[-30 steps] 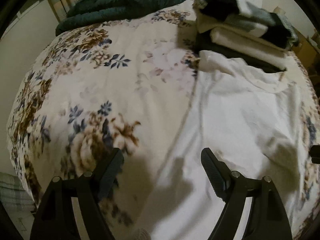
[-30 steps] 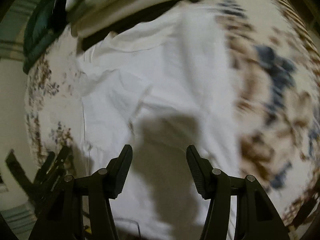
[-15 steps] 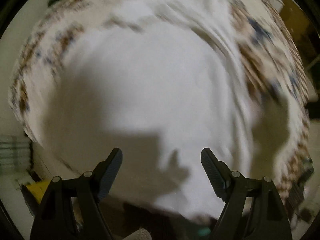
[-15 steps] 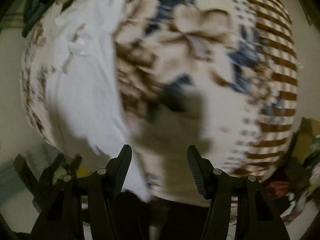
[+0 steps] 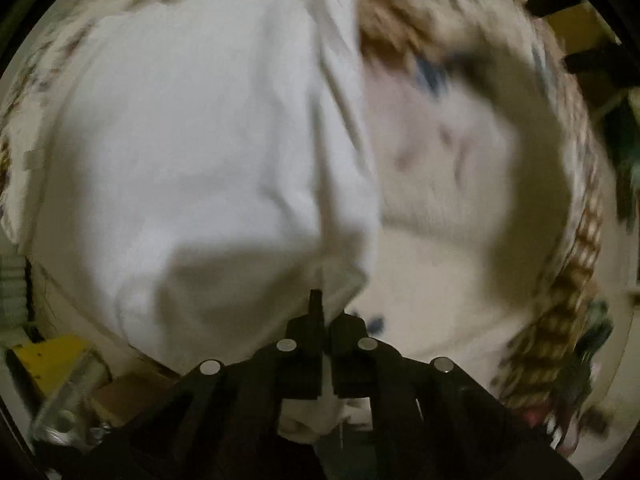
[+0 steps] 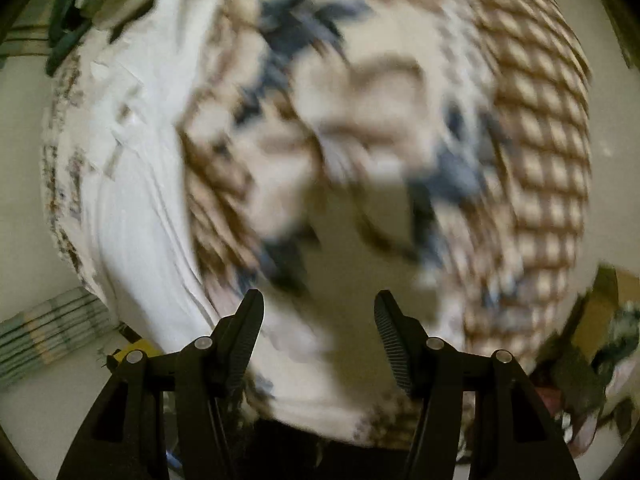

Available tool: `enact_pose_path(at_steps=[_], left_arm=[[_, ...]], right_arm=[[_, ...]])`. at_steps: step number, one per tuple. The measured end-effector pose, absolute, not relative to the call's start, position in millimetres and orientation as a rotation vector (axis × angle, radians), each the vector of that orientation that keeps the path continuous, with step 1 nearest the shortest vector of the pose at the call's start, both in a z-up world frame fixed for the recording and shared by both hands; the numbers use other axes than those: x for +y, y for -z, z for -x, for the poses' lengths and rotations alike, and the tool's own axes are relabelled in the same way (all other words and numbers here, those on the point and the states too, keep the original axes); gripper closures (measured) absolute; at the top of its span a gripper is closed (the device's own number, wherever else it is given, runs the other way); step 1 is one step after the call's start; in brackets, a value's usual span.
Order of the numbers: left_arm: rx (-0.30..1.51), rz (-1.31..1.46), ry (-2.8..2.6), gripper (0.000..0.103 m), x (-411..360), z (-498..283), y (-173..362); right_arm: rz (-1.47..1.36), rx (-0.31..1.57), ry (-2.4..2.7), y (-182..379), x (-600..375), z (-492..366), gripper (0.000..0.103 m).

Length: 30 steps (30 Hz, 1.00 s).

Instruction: Fold small clothes

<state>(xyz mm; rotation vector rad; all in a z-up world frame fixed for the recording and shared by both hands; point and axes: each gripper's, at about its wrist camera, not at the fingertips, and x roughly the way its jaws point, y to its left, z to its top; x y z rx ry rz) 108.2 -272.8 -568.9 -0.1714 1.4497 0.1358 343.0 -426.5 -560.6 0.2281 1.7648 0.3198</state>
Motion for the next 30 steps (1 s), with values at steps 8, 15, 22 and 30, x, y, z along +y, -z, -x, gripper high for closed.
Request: enact_pose_path(at_steps=[8,15,22,30], left_arm=[[1.356,0.251,-0.214,0.102,-222.2,-96.1,507.0],[1.323,0.295,-0.279,0.102,-208.2,-81.2,486.5],[1.3,0.343,-0.298,0.102,-173.7,-82.8,481.1],[1.279,0.463,-0.318,0.102,-113.0,-72.2,471.7]], right_arm=[[-0.323,1.619,-0.427,553.2,-354.6,-479.1,0.043],[-0.297,1.647,-0.402,584.0,-301.1,-559.0,0.043],[-0.396,1.687,-0.367,623.5,-278.1,-578.3,0.084],[-0.277,1.587,-0.322,562.6,-235.7,-569.9,0.097]])
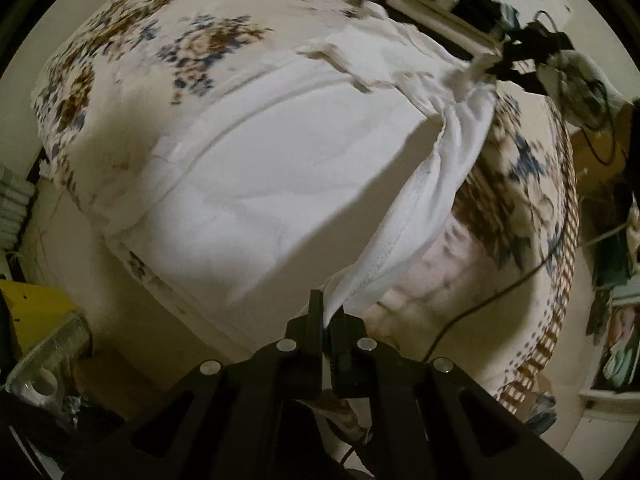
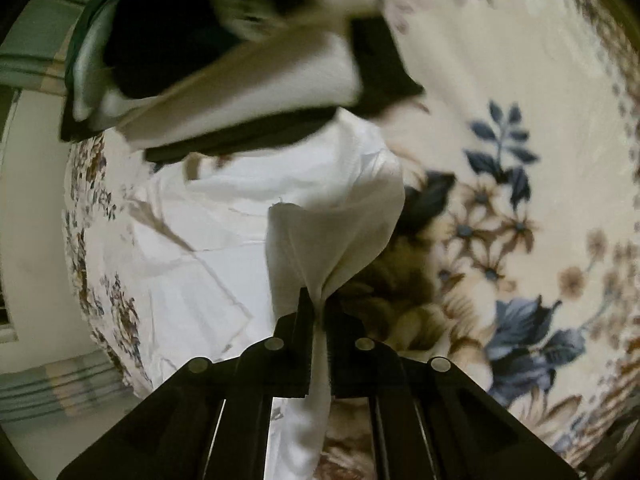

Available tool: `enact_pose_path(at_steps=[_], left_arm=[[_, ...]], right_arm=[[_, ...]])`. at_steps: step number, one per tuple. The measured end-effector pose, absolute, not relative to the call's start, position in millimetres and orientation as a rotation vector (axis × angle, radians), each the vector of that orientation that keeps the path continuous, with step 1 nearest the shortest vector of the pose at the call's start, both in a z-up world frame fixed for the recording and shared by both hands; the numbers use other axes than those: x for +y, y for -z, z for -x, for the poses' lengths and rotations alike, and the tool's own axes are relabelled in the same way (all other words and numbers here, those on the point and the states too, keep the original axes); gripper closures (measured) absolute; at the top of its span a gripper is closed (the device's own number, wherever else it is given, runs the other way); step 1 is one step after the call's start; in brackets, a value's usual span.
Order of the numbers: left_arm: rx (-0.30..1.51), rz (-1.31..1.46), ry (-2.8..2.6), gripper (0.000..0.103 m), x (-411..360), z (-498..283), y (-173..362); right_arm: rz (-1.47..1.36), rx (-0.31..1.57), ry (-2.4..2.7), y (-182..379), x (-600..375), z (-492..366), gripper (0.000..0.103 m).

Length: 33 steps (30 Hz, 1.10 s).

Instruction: Fold small clothes

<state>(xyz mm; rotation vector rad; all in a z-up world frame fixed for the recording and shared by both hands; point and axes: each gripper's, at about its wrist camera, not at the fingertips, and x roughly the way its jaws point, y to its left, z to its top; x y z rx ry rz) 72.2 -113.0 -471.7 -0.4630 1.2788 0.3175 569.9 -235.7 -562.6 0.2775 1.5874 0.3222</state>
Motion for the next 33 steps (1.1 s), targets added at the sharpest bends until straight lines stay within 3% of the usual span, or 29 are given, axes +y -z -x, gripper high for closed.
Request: enact_pose_path(at_steps=[5,10,17,23,25,26,27,28,29,33], left_arm=[[1.26,0.535,-0.35,0.102,-54.0,-67.8,465.9],[1.234,0.566,-0.411,0.102,19.3,-65.2,473.7],[1.26,0.605,-0.453,0.102,101.5,-72.3,531.6],[1.359,0.679,-0.425,0.097,137.7,-73.8,597.7],[1.376,0.743,-0.404,0.091,148.0,-64.6,609.4],[1.375,0.763,-0.4,0.086,151.4,-60.3,610.5],[1.367,0.782,-0.406,0.075,156.8,-52.5,609.0],[1.36,0.791,-0.411,0.069,160.2,-47.6,606.5],[1.351,0.802,-0.408,0.068,163.2,-43.7,603.3],[1.34,0.791,-0.415,0.067,172.1,-33.8,578.2]], right_arm=[[-0.175,1.555,-0.337,508.3,-166.7,-573.4,0.098],[-0.082,1.525,-0.345,489.0,-72.0,-579.1,0.098],[0.081,1.505,-0.264,527.0,42.7,-583.1,0.098],[0.109,1.538,-0.181,574.4,67.5,-588.8,0.098],[0.083,1.554,-0.185,580.2,65.4,-589.9,0.092],[0.05,1.565,-0.2,580.3,61.3,-588.9,0.083],[0.023,1.573,-0.216,578.4,57.2,-587.2,0.065],[-0.002,1.58,-0.229,575.1,52.2,-584.4,0.056],[-0.034,1.581,-0.246,568.8,43.6,-578.9,0.046],[-0.079,1.569,-0.31,543.6,11.6,-549.3,0.03]])
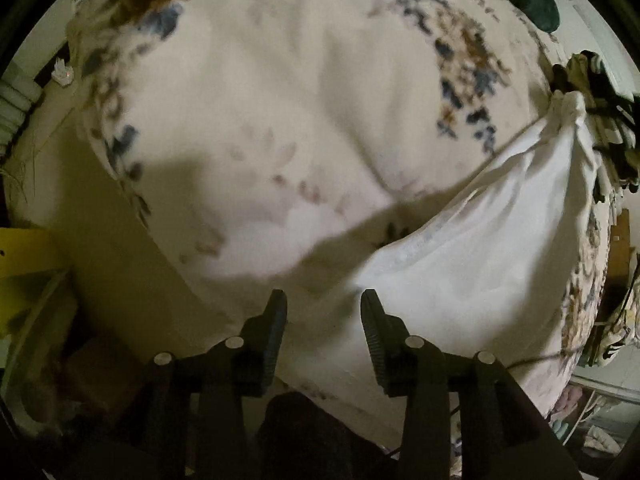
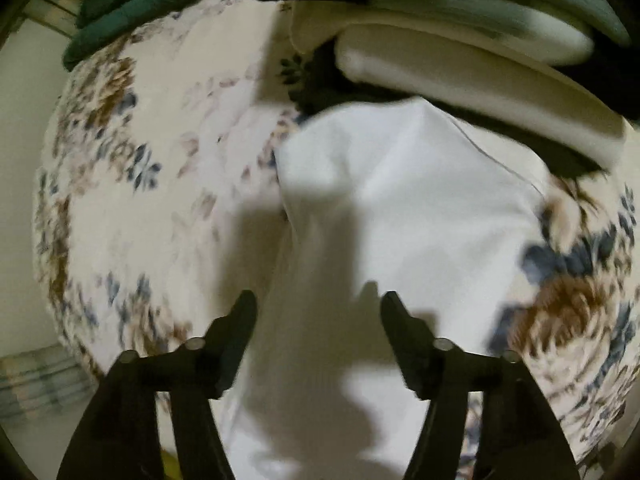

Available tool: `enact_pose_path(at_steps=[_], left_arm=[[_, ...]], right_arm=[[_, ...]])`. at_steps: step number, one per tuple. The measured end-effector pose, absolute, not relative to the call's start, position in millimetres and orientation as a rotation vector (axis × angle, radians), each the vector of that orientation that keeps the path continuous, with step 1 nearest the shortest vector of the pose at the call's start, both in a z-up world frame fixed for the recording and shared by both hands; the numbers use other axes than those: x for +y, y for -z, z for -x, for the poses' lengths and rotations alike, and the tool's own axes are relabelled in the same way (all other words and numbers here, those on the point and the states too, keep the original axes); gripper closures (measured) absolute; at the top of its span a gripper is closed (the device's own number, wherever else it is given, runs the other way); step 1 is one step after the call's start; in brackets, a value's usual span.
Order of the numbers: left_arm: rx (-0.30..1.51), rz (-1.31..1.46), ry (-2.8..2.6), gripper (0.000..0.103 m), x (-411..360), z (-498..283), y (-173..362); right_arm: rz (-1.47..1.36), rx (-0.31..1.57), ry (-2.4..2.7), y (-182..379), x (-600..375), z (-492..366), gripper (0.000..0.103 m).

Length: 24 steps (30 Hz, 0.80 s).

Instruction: Fold small clothes

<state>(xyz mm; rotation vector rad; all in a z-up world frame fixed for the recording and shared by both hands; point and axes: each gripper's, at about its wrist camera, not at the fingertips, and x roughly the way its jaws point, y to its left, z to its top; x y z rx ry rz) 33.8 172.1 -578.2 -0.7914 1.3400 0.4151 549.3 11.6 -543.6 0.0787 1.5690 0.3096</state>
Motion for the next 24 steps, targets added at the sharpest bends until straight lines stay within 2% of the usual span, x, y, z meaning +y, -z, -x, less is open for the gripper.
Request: enact_pose_path(at_steps=[4,7,10,11,13,19,24], left_arm=[[1.316,0.768,-0.393,0.064,171.9,-48.6,547.5],[1.274,0.744,-0.356,0.053,163.7,-74.4,521.4],[1.252,0.723,-0.303,0.052,152.8,-114.2,501.9],[1.242,0.723,-0.274,0.051,147.3,-132.0,494.8],[1.219,0.717,-0.227,0.044,140.1,-169.0,485.8],[1.153,0.655,-0.025,0.044,101.8,-317.8,478.4],[1.122,0.513,0.105,0.044,71.7,-450.9,501.7]], right_arm=[[-0.144,1.58,-0.369,525.9,-34.5,-503.8,0.021],[-0.203,1.61,-0.385,525.1,-73.3,-465.3,0.021],[-0.271,1.64,-0.39,536.1,-112.6,-428.9,0.021],[-0.292,1.644,-0.387,540.1,-122.6,-419.8,0.021],[-0.355,1.647,-0.389,546.2,-141.8,-409.0,0.021],[-0.554,1.546,-0.382,555.2,-177.6,-428.5,0.021],[-0.639,1.462,-0.305,569.7,-185.7,-476.1,0.021]])
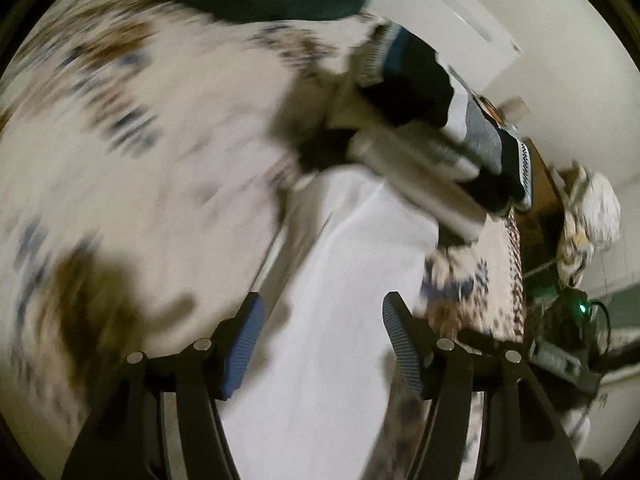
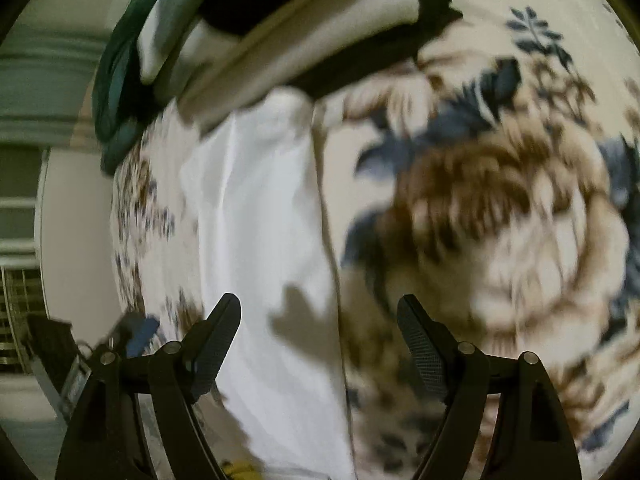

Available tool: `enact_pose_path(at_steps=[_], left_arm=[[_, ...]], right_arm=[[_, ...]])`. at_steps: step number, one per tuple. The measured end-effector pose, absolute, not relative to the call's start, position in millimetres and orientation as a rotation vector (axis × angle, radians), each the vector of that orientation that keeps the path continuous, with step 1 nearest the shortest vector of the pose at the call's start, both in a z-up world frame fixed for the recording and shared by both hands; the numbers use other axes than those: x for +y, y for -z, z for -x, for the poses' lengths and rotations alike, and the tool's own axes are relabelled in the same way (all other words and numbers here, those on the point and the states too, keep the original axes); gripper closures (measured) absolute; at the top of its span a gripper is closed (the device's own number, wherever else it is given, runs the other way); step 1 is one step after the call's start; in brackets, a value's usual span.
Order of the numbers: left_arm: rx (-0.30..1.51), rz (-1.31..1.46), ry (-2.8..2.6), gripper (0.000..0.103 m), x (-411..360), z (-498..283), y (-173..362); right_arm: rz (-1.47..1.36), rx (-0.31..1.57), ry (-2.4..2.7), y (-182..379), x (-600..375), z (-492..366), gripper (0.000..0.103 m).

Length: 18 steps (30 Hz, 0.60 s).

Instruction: Fold small clothes

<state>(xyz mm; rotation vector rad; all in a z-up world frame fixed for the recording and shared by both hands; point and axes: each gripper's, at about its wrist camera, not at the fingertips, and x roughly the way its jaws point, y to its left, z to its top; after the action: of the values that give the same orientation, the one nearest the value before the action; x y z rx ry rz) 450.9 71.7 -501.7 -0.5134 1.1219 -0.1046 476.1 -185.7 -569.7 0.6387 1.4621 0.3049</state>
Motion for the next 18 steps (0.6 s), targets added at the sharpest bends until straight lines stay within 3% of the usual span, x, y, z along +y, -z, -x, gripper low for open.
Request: enact_pose_path(at_steps=[8,13,18], left_arm=[[1.221,0.231,0.102,0.044,70.8,-567.4,574.3],[1.265,0.349,0.148,0.041,108.9,-574.0,597.0],[1.243,0.546,0.238,0.043,132.9,-562.7,590.3]], right_arm=[[-0.643,1.412,-0.221,616.2,-166.1,-561.6,0.021],[-0.603,1.415,-0.096,639.6,-169.4,-587.7,0.022],[-0.68,1.385,-0.11,626.2,-180.2,-585.3,0.022]])
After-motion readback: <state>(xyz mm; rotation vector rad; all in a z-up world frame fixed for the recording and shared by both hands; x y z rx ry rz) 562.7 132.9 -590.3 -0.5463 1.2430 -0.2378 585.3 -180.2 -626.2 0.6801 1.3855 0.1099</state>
